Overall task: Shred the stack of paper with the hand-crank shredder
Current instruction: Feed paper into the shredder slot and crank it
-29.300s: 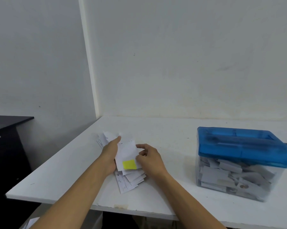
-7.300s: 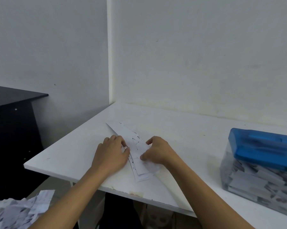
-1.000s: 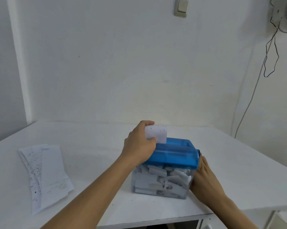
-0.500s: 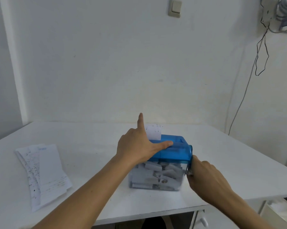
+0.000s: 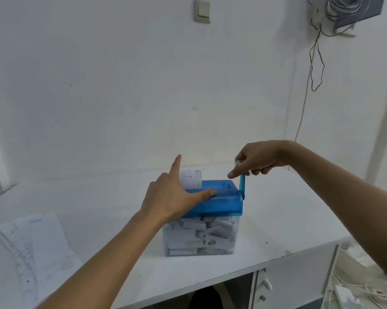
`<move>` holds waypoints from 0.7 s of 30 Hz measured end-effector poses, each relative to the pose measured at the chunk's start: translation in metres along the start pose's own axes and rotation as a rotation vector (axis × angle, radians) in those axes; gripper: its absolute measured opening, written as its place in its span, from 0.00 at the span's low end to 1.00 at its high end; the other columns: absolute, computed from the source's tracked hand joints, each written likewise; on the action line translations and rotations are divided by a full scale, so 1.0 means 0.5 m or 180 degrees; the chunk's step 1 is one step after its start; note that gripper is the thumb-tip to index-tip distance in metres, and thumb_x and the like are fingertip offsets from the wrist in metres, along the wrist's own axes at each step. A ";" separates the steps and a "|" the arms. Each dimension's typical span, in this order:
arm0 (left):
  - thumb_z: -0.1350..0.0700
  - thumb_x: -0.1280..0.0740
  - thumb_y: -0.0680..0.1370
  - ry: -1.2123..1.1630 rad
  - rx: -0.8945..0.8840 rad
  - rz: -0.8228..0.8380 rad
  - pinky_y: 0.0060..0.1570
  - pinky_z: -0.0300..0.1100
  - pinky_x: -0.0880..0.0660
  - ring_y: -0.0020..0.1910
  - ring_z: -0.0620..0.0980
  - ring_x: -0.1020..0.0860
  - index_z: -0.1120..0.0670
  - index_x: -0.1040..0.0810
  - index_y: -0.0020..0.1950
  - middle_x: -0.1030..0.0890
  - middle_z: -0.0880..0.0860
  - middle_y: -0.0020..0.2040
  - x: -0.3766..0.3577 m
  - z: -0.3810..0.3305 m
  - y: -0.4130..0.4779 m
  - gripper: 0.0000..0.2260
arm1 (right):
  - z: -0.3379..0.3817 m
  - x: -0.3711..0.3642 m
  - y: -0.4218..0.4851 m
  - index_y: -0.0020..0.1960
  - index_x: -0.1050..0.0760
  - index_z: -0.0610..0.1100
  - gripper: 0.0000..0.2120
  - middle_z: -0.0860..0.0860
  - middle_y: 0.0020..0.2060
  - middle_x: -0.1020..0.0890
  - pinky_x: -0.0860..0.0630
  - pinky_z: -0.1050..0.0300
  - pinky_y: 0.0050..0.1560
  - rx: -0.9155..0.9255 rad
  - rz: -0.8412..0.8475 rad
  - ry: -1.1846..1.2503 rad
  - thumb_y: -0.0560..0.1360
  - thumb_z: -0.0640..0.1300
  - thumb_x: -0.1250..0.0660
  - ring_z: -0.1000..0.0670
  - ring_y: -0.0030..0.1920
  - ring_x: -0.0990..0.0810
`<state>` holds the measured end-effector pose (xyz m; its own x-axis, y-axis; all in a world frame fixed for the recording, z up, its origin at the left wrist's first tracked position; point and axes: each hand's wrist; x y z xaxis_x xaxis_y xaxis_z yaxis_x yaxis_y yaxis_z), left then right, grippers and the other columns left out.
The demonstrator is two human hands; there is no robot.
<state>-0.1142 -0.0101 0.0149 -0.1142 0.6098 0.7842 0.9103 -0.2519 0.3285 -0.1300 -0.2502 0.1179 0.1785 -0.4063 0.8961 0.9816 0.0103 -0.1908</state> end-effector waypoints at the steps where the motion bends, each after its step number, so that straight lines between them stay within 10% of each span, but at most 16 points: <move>1: 0.18 0.39 0.56 -0.0007 -0.0014 -0.0017 0.67 0.55 0.27 0.75 0.58 0.32 0.40 0.58 0.82 0.36 0.52 0.80 -0.001 -0.003 0.000 0.61 | -0.011 -0.009 0.009 0.42 0.22 0.44 0.16 0.55 0.30 0.24 0.32 0.62 0.32 0.0162 -0.0202 0.0130 0.71 0.57 0.24 0.55 0.32 0.30; 12: 0.18 0.38 0.55 0.0114 0.0008 0.0019 0.66 0.52 0.27 0.73 0.58 0.31 0.40 0.60 0.82 0.35 0.52 0.79 0.001 -0.014 -0.005 0.62 | -0.076 -0.185 0.098 0.40 0.31 0.43 0.17 0.50 0.30 0.28 0.32 0.59 0.27 0.0781 -0.1809 0.2632 0.74 0.49 0.24 0.52 0.30 0.31; 21: 0.17 0.39 0.54 0.0156 0.0042 0.0062 0.45 0.40 0.27 0.54 0.50 0.24 0.41 0.65 0.82 0.26 0.53 0.73 0.007 -0.016 -0.016 0.66 | -0.106 -0.340 0.066 0.38 0.24 0.38 0.15 0.43 0.30 0.22 0.33 0.57 0.30 0.0025 -0.1470 0.3029 0.82 0.40 0.39 0.50 0.28 0.29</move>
<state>-0.1250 -0.0120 0.0192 -0.1156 0.5674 0.8153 0.9176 -0.2533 0.3063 -0.1316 -0.2294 -0.0621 -0.3361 -0.9210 0.1972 0.9416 -0.3234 0.0942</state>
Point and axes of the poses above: each hand's wrist, its own y-axis towards the middle knuckle, its own x-axis out of the back of the hand, z = x × y
